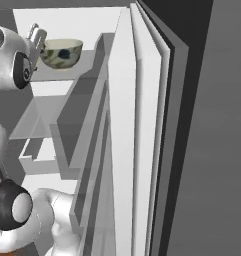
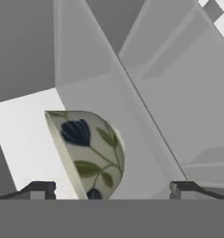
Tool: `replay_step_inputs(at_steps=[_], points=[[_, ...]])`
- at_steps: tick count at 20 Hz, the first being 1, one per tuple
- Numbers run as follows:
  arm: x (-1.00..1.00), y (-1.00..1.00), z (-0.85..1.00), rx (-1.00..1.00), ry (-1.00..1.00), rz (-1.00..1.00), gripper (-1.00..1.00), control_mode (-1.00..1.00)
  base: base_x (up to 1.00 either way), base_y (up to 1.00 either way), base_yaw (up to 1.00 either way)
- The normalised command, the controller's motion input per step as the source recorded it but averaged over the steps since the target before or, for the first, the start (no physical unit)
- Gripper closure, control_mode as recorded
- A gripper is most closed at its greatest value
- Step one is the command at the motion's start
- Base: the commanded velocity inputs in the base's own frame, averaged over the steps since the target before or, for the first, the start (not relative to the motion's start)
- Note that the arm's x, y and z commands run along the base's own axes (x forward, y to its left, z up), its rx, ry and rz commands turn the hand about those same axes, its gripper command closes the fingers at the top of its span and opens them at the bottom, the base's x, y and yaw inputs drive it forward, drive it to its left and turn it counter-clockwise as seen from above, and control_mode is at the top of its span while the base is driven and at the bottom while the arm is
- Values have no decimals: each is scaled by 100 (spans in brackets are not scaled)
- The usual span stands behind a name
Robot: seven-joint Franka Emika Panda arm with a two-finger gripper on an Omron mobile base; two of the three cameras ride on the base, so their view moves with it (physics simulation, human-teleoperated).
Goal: Move the mug from next to the sink to the open cabinet. Then, move the bowl with the peach to the fridge to clear the area for faucet cleaning.
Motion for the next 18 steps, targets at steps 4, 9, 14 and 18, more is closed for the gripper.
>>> replay_step_inputs(at_steps=[4, 9, 14, 18], points=[[-100, 0, -65, 4, -35, -1, -100, -100, 0, 0, 0], [-100, -5, -80, 7, -36, -1, -100, -100, 0, 0, 0], [-100, -22, -75, 12, -37, 0, -100, -100, 0, 0, 0], [-100, 21, -80, 3, -3, 27, -100, -100, 0, 0, 0]])
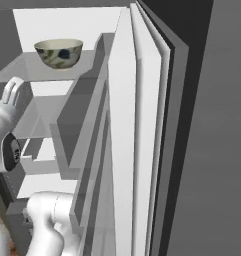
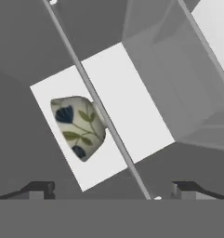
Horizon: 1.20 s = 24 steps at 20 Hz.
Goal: Move the mug from next to the sink to the open cabinet. Then, move the bowl with the peach to the fridge to clear the area for faucet cleaning.
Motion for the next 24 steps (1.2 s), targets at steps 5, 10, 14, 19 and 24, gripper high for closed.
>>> replay_step_inputs(at_steps=[5, 10, 14, 19, 24], points=[[0, 0, 0, 0, 0, 0, -100, 100, -65, 4, 68], [0, 0, 0, 0, 0, 0, -100, 100, -42, 5, 79], [0, 0, 0, 0, 0, 0, -100, 100, -6, 52, 85], [0, 0, 0, 0, 0, 0, -100, 100, 0, 77, 80], [0, 0, 0, 0, 0, 0, -100, 100, -1, 63, 89]])
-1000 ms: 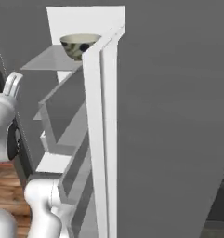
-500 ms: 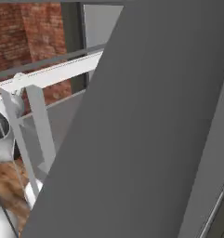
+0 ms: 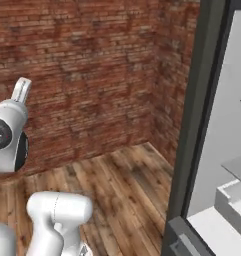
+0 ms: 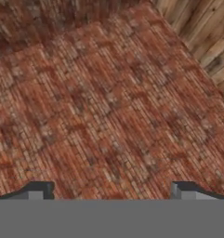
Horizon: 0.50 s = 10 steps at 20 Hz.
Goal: Move the mug from next to the sink to the open cabinet. Then, move the bowl with the peach to the fridge to clear the area for faucet cleaning.
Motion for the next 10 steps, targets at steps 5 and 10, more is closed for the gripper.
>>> replay_step_inputs(at_steps=[5, 10], points=[[0, 0, 0, 0, 0, 0, -100, 100, 4, 41, 89], [0, 0, 0, 0, 0, 0, -100, 100, 54, 27, 75]])
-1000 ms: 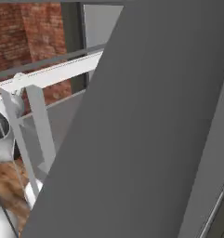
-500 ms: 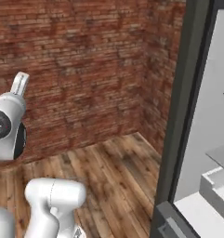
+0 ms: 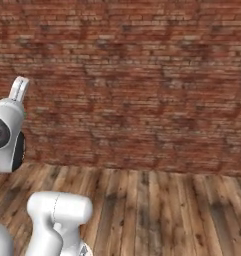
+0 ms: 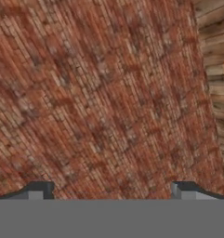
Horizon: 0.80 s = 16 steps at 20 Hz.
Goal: Move the mug from next to the sink to the open cabinet. Then, move the bowl with the peach to the fridge to clear the area for faucet cleaning.
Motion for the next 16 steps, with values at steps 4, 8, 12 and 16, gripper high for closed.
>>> replay_step_inputs(at_steps=[4, 8, 12, 16], points=[[0, 0, 0, 0, 0, 0, -100, 100, 100, 7, 56], [0, 0, 0, 0, 0, 0, -100, 100, 100, 0, 40], [0, 0, 0, 0, 0, 0, -100, 100, 100, 0, 33], [0, 0, 0, 0, 0, 0, -100, 100, 100, 0, 62]])
